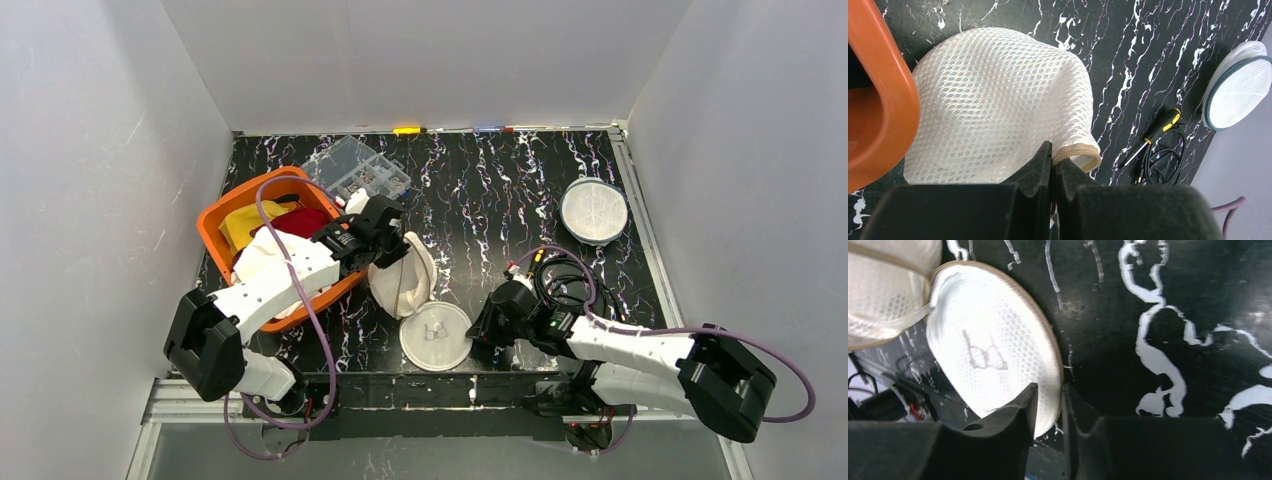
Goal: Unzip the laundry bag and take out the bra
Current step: Close the laundry bag at the center of the board.
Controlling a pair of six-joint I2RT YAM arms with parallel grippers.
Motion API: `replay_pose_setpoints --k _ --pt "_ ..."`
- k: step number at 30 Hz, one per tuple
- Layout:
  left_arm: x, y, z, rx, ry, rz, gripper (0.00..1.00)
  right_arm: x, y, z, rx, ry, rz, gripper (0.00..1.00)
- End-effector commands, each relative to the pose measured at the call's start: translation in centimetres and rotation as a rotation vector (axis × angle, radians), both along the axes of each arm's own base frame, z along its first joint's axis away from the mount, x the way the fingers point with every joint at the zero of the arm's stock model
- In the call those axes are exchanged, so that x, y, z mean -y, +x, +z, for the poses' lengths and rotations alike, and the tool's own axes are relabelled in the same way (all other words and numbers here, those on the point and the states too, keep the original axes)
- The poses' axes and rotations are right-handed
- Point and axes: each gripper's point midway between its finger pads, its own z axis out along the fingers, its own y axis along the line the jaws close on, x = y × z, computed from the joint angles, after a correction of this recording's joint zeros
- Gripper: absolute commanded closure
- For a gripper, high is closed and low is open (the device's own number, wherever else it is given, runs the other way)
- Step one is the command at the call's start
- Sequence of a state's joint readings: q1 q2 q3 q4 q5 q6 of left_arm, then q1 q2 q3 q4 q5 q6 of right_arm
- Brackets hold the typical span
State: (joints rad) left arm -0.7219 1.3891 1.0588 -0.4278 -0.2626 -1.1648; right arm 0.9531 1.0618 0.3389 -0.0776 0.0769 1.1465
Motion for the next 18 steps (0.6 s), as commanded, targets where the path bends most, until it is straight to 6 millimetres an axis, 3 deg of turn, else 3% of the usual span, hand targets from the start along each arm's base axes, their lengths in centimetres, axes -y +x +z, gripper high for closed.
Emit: replay_pose_setpoints --k 1,3,4,9,18 --pt "-1.1 -0.6 0.6 0.024 0.033 -0.009 1.0 3.1 0.0 -2.3 0.007 -0.179 -0.027 0.76" --pt "-1.0 -0.8 0.4 0.017 0.035 -0.029 1.0 3.0 0.4 -2.1 0.024 -0.183 -0.029 0.94" --pt "-1.0 -1.0 0.2 0.012 0.036 -0.038 1.0 3.1 0.6 -2.2 0.027 -0.191 -0.03 0.99" --pt "-0.9 -2.2 -0.6 -0.014 0.025 -0.091 1.0 4.4 2.3 -0.7 0.097 -0.267 -0.05 0.99" --pt "0.7 -4.5 -2.0 -0.066 -0.065 -0.15 1.0 9.6 9.8 7.5 0.288 -0.456 -0.096 0.99"
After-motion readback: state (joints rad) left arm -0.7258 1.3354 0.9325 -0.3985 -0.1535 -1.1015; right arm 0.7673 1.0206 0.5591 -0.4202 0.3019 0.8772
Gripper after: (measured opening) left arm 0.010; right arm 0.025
